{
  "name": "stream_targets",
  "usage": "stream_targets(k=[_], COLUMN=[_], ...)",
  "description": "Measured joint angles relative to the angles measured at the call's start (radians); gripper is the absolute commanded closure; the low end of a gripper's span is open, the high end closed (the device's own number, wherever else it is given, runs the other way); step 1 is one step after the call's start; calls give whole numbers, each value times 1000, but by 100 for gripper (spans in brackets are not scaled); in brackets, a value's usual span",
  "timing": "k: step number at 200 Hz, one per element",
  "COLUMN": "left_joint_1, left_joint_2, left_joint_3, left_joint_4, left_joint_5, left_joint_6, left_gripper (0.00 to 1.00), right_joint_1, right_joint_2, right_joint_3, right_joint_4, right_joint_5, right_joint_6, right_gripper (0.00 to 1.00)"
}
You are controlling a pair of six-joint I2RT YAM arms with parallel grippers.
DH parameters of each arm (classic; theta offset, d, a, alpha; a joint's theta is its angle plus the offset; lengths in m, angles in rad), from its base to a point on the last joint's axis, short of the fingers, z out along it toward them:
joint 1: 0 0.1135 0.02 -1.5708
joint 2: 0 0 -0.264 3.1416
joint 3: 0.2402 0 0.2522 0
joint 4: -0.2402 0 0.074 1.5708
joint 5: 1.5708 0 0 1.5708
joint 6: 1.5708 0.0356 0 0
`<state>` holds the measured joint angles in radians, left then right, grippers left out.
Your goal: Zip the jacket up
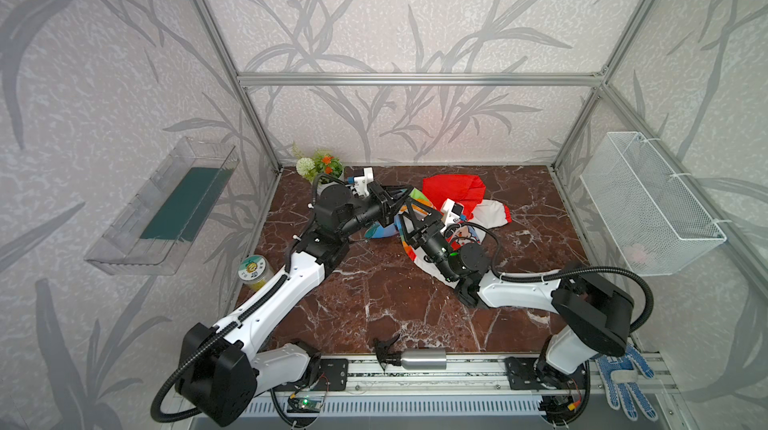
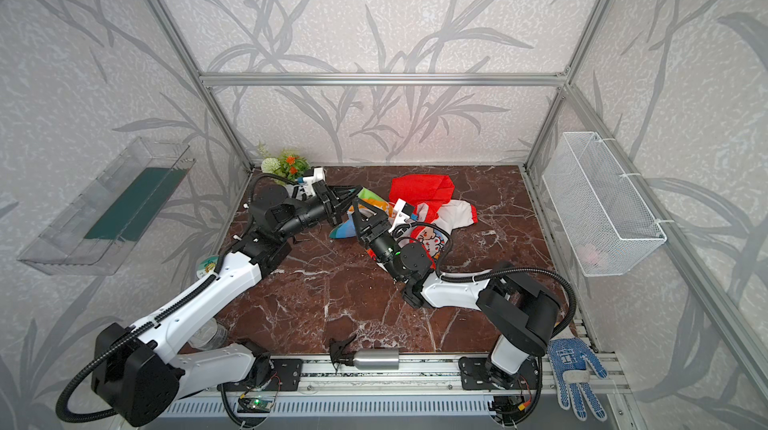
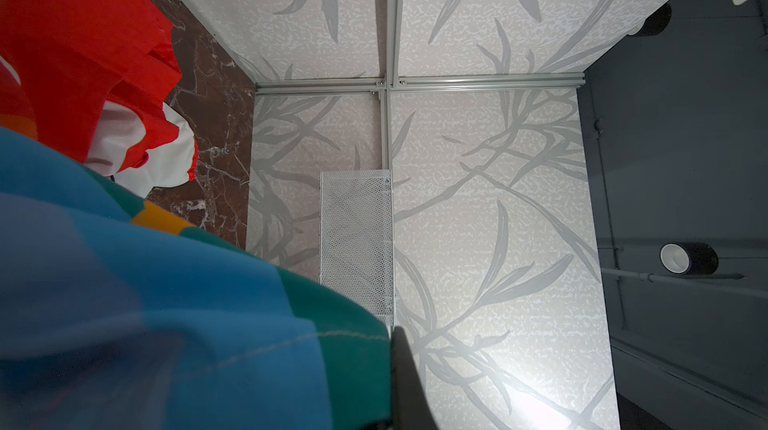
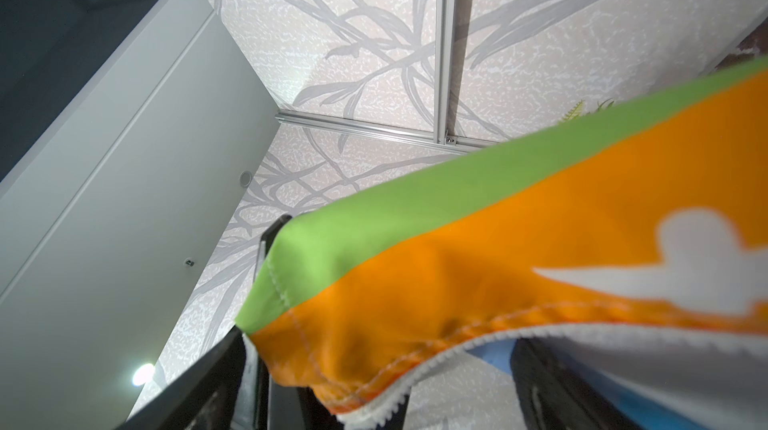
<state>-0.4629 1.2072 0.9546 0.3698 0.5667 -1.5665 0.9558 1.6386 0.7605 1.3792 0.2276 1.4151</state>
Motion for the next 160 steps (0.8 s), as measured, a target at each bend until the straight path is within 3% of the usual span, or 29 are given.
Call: stream_targets(k=[90, 160], left_joint_1=[0, 0], left_joint_2=[-5, -5], left_joint_3=[-2, -2], left_joint_4=[5, 5], left_joint_5=[0, 0], left_joint_6=[-6, -6], left_gripper=[100, 100], right_joint_1=[-17, -18], right_joint_2=[-122, -168], right_joint_3=[-10, -86], right_joint_4=[1, 1], right_joint_5=[0, 21], right_joint_6=[-55, -68], right_gripper=[0, 13])
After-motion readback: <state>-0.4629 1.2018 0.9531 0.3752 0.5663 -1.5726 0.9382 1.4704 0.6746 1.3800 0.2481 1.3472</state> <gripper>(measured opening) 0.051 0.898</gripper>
